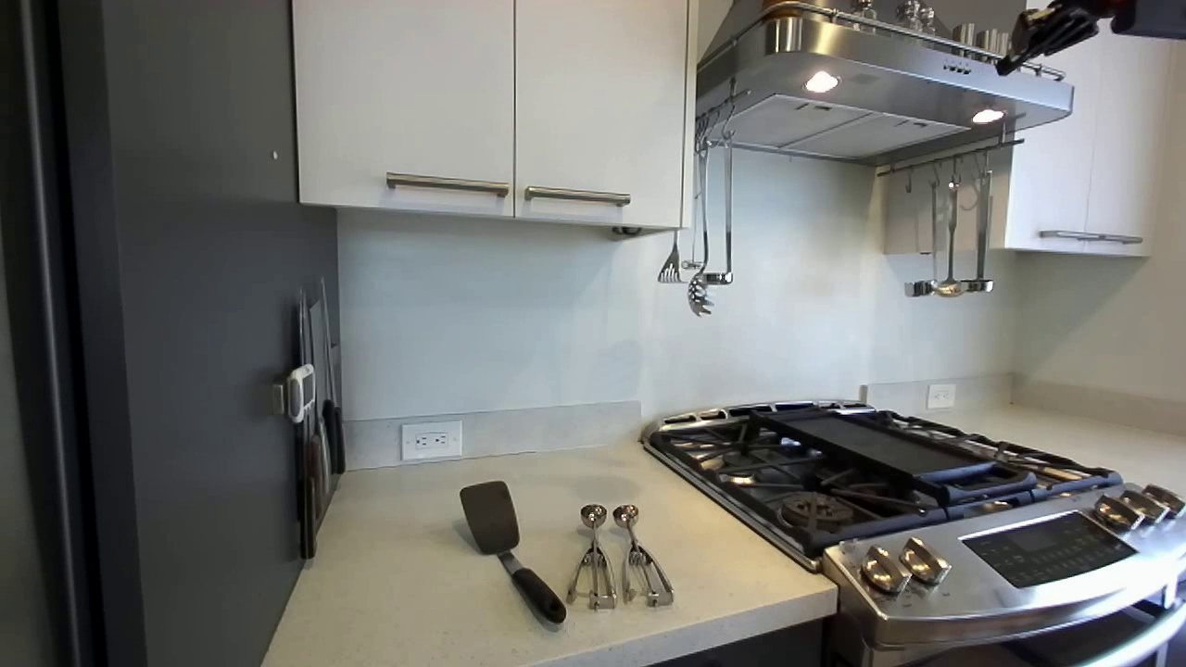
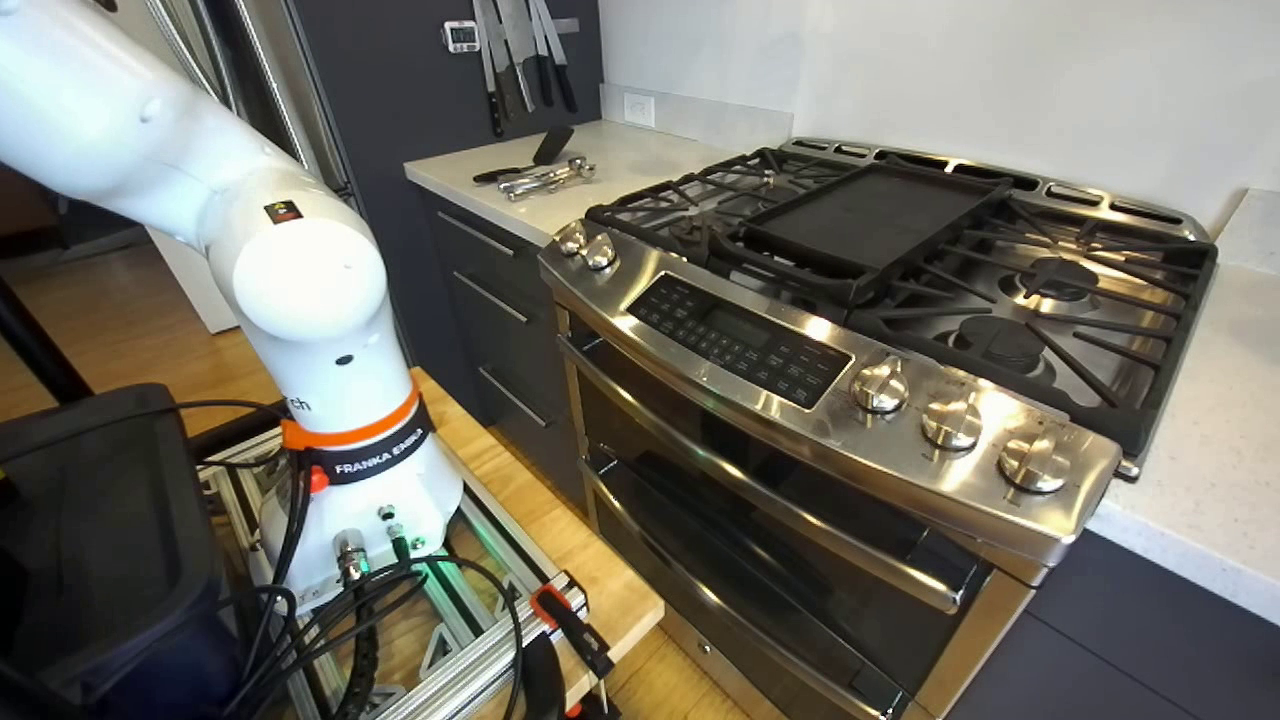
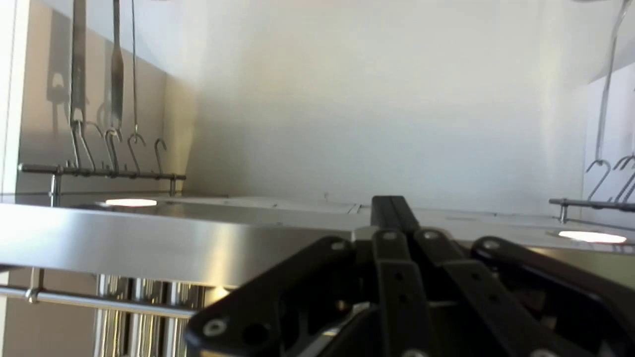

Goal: Turn on the lights above the stove

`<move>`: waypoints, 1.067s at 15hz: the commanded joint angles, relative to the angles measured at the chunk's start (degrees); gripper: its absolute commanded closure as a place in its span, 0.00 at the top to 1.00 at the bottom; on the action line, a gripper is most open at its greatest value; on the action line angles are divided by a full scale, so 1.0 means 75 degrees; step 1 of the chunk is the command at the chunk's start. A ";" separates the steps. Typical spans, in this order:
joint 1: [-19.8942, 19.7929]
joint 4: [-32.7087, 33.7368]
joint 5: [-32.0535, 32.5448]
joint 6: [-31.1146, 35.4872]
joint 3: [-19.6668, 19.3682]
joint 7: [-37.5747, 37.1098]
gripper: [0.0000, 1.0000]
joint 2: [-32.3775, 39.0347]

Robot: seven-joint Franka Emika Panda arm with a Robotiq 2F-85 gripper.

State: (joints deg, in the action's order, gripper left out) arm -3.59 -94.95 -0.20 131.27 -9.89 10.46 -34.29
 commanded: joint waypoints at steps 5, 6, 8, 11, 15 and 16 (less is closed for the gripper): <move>0.0053 -0.0316 0.0255 -0.3848 0.0224 0.0219 0.63 -0.0703; 0.0112 -0.0282 0.0255 -0.4327 0.0295 0.0240 0.69 -0.0709; 0.0184 -0.0204 0.0281 -0.5117 0.0449 0.0279 0.85 -0.0644; 0.0312 -0.0102 0.0273 -0.6002 0.0705 0.0286 1.00 -0.0499; 0.0362 -0.0155 0.0258 -0.5876 0.0757 0.0197 1.00 -0.0494; 0.0364 -0.0153 0.0257 -0.5877 0.0761 0.0197 1.00 -0.0480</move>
State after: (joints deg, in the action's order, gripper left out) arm -1.85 -96.31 1.19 87.32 -3.79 12.39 -37.99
